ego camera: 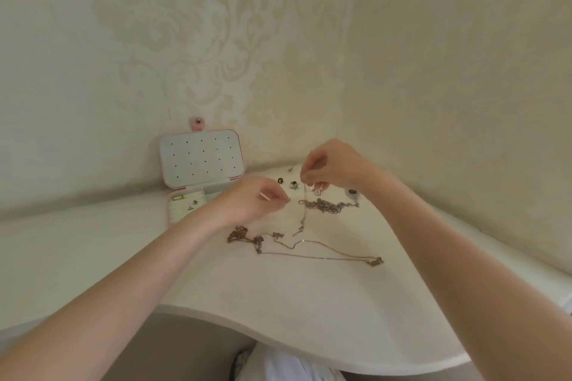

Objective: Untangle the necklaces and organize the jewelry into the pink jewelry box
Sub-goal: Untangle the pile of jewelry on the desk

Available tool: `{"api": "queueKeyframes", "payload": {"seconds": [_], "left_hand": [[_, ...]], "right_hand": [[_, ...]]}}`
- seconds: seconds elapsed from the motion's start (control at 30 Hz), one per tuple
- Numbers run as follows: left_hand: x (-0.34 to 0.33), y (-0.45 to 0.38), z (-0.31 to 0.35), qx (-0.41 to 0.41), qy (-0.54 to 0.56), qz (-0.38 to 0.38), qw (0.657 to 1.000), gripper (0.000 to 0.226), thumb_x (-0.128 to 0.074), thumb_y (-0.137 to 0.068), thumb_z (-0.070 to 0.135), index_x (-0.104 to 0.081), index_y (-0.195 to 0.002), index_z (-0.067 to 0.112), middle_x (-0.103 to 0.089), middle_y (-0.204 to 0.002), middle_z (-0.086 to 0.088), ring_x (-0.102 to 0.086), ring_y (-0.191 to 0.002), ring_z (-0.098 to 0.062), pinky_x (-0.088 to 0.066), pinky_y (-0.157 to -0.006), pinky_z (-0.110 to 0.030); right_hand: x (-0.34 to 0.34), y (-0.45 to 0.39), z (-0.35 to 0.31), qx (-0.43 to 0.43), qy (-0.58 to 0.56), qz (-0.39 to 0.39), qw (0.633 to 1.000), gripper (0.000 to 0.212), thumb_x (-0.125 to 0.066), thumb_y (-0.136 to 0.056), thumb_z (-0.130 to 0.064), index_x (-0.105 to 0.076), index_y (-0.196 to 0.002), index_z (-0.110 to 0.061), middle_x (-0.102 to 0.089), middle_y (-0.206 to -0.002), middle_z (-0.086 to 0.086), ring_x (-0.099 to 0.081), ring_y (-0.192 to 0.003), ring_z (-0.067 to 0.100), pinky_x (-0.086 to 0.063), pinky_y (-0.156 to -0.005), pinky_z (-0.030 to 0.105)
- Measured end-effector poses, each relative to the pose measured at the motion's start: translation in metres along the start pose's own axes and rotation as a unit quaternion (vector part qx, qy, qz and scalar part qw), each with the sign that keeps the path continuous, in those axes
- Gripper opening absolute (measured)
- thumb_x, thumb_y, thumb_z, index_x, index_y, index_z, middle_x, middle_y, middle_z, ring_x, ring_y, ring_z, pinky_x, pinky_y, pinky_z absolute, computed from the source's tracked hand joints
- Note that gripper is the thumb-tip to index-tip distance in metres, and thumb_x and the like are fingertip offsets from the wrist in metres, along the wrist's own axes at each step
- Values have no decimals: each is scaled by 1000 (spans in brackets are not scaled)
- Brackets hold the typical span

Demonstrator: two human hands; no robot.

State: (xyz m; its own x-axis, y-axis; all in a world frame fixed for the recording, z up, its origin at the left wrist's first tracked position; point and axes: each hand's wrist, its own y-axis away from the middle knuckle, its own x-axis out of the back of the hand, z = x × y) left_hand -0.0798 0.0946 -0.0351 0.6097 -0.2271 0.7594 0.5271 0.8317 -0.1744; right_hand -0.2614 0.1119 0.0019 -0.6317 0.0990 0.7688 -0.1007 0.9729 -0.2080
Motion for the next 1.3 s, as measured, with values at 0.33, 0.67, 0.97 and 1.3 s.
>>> {"api": "queueKeyframes", "payload": {"seconds": [0.33,0.67,0.97,1.3], "left_hand": [[27,5,51,16,315,71,946,6,-66,-84,18,-70,-89,17,-73,-85,0,-68,-86,-12,-45,-100,-35],[41,16,41,48,366,37,929,12,-57,-91,17,-69,-91,14,-68,-69,5,-67,-71,-8,-53,-77,-21],[65,1,-6,140,356,93,919,12,-61,-88,16,-72,-85,11,-72,-72,-1,-69,-65,-11,-52,-64,-19],[125,-8,-68,193,375,158,893,9,-64,-86,17,-69,-80,11,-68,-63,4,-67,-61,-9,-49,-70,-24]], "right_hand": [[41,15,-51,79,-79,16,994,7,-69,-81,-6,-69,-75,-10,-62,-65,4,-50,-55,8,-44,-55,14],[56,-12,-62,21,-310,196,930,17,-64,-84,0,-62,-71,-10,-55,-64,2,-48,-56,8,-40,-49,11],[38,-51,-39,-59,-277,189,940,10,-65,-84,-1,-69,-91,3,-58,-66,4,-50,-57,9,-44,-53,13],[2,-123,-42,-118,-234,270,926,6,-63,-83,-4,-68,-81,-5,-56,-61,4,-50,-55,12,-44,-56,23]]}}
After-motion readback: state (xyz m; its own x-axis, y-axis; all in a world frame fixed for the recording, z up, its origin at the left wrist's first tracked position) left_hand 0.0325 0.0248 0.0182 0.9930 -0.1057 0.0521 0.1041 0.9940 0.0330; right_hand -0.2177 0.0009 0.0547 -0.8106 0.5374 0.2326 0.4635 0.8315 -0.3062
